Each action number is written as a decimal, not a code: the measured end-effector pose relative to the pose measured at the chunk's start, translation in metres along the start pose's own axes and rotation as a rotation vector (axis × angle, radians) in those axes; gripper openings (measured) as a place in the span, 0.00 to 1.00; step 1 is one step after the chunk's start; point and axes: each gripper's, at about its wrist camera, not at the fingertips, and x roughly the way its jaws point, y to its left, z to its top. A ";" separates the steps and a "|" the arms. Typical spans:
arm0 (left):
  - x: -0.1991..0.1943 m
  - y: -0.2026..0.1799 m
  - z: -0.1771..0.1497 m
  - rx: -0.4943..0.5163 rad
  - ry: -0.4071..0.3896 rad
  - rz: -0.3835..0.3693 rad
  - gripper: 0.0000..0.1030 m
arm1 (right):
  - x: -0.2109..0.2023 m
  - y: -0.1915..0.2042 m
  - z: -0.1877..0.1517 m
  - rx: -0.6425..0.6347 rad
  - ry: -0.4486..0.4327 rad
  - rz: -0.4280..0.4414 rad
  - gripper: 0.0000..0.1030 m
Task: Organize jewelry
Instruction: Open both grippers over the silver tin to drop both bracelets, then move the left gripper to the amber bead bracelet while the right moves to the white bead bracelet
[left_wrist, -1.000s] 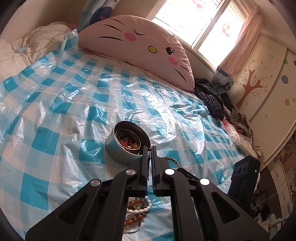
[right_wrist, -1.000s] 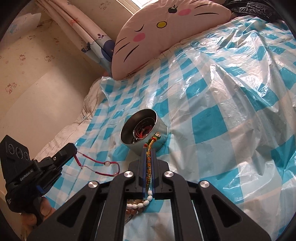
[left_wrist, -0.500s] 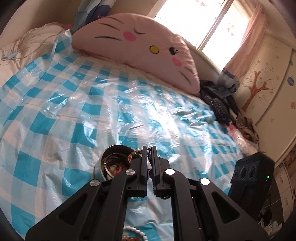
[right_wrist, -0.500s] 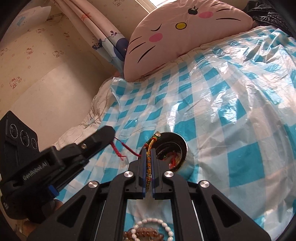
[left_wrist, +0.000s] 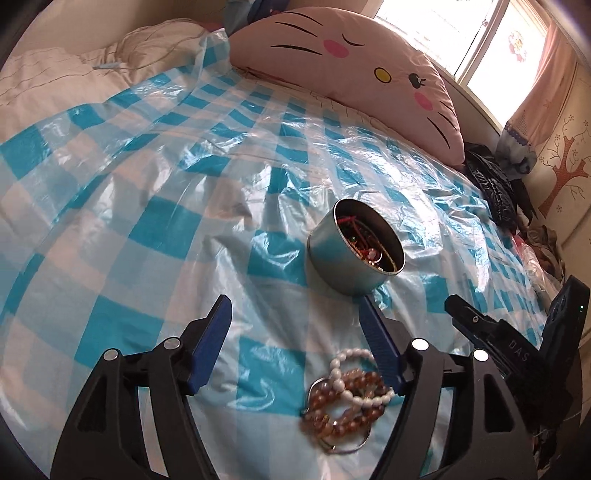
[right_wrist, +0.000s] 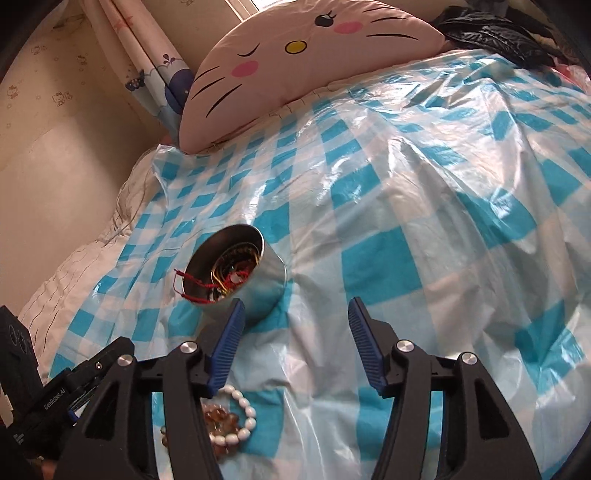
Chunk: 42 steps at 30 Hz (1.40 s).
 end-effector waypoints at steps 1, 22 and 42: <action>-0.003 0.002 -0.005 -0.002 0.003 0.002 0.66 | -0.005 0.000 -0.004 -0.001 -0.004 -0.005 0.61; -0.029 -0.002 -0.031 0.064 -0.007 0.056 0.68 | 0.029 0.053 -0.048 -0.319 0.177 -0.184 0.66; 0.015 -0.067 -0.062 0.404 0.215 0.040 0.73 | 0.018 0.004 -0.029 -0.130 0.131 -0.330 0.75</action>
